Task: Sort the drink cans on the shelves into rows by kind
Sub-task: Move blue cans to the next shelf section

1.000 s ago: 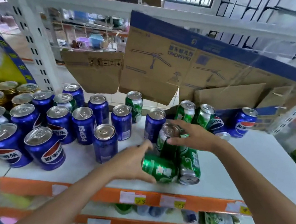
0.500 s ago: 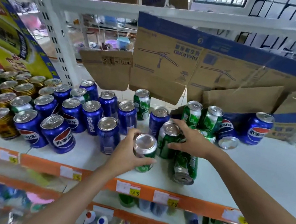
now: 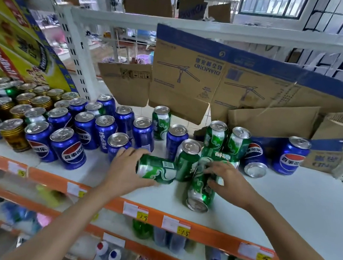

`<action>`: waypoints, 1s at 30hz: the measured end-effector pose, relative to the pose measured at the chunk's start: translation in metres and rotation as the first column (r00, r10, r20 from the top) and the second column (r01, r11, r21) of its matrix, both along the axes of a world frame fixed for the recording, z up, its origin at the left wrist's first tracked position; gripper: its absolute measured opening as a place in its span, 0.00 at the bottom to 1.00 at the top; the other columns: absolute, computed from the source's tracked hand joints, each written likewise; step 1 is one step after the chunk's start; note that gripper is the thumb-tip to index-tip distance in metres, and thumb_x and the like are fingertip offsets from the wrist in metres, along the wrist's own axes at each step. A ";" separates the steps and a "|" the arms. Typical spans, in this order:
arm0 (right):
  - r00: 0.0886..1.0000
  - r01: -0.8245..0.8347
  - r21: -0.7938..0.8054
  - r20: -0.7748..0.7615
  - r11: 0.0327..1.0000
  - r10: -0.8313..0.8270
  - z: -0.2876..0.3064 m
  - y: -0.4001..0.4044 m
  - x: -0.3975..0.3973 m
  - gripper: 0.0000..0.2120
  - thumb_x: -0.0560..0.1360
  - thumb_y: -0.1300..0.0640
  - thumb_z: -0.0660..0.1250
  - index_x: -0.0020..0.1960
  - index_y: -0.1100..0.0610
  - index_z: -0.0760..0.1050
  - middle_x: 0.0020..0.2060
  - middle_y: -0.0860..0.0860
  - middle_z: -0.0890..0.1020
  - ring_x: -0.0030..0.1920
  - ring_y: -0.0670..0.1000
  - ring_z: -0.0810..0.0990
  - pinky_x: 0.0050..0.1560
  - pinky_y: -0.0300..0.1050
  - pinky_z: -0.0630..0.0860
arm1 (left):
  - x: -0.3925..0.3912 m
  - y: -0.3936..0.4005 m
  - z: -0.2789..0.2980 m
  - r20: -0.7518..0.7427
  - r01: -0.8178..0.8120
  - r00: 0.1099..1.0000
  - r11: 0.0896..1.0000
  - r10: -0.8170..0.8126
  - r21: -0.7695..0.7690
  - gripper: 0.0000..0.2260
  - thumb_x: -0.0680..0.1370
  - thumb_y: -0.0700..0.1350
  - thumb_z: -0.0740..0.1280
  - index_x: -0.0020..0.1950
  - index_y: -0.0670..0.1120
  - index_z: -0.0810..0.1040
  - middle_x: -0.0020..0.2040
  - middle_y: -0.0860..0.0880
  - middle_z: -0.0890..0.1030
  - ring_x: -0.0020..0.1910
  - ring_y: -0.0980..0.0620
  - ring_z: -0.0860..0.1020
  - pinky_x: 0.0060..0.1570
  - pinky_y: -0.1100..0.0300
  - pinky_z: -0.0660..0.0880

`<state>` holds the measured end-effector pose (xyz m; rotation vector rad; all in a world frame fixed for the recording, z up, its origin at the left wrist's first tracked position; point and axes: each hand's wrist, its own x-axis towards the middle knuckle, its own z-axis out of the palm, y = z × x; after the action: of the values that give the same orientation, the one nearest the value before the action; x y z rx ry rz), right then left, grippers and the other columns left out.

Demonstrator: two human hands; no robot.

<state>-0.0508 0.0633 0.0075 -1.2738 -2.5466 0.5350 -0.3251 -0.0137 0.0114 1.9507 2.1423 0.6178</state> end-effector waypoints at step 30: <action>0.992 0.110 -0.068 0.066 0.992 -0.106 -0.009 0.052 0.043 0.30 0.75 0.58 0.65 0.74 0.56 0.58 0.69 0.57 0.62 0.69 0.60 0.61 0.68 0.50 0.60 | 0.176 0.000 -0.024 -0.070 0.071 0.994 0.989 -0.080 -0.126 0.30 0.71 0.62 0.68 0.67 0.54 0.60 0.63 0.47 0.56 0.51 0.42 0.75 0.50 0.52 0.75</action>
<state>-0.0082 0.1152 -0.0011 -1.4657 -2.5105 0.5774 -0.1494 -0.0135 -0.0125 2.0072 2.0832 0.3958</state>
